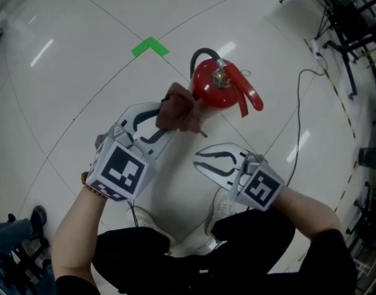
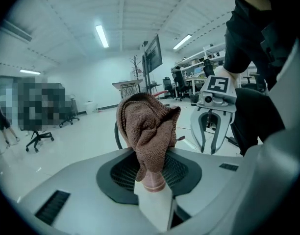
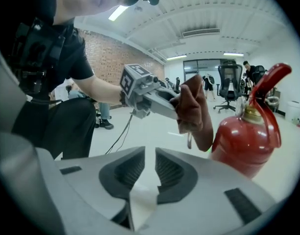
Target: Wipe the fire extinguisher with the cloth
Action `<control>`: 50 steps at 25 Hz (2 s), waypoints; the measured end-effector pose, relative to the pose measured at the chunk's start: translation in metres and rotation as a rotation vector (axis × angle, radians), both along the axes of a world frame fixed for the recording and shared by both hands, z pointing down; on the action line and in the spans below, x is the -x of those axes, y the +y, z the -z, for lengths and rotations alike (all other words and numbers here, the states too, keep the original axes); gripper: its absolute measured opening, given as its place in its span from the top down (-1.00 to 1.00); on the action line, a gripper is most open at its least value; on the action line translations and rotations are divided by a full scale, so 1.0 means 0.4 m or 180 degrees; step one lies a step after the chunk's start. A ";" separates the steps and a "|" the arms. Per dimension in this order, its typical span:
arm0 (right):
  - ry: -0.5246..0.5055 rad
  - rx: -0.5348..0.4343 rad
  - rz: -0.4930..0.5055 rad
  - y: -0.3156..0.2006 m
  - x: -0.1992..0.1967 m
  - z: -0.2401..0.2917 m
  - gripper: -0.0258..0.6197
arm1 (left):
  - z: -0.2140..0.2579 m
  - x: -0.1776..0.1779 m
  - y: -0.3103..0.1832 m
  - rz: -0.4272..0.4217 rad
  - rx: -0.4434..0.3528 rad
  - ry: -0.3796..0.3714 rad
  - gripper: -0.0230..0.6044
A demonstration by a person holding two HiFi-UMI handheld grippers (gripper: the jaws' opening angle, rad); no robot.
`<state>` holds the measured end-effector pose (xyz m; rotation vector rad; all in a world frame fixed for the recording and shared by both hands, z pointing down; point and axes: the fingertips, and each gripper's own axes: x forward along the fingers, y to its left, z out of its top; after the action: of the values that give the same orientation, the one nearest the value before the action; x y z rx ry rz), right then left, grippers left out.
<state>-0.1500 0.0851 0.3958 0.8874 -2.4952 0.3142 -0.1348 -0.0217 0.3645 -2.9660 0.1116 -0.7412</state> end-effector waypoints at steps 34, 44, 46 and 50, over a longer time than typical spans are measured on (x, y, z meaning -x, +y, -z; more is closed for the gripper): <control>-0.0029 0.0132 -0.0067 -0.042 -0.047 -0.073 0.81 | -0.173 -0.161 -0.174 0.0308 -0.0123 -0.0398 0.58; -0.0069 0.0157 -0.0287 -0.059 -0.101 -0.085 0.84 | -0.283 -0.174 -0.192 0.0287 -0.0075 -0.0581 0.58; -0.0073 0.0164 -0.0334 -0.064 -0.116 -0.085 0.85 | -0.305 -0.177 -0.196 0.0293 -0.0053 -0.0613 0.58; -0.0081 0.0216 -0.0447 -0.069 -0.140 -0.089 0.85 | -0.352 -0.182 -0.204 0.0289 -0.0031 -0.0683 0.58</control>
<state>-0.0939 0.0574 0.4314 1.0391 -2.4348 0.4565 -0.0622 -0.1033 0.5053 -2.8655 0.2355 -1.0605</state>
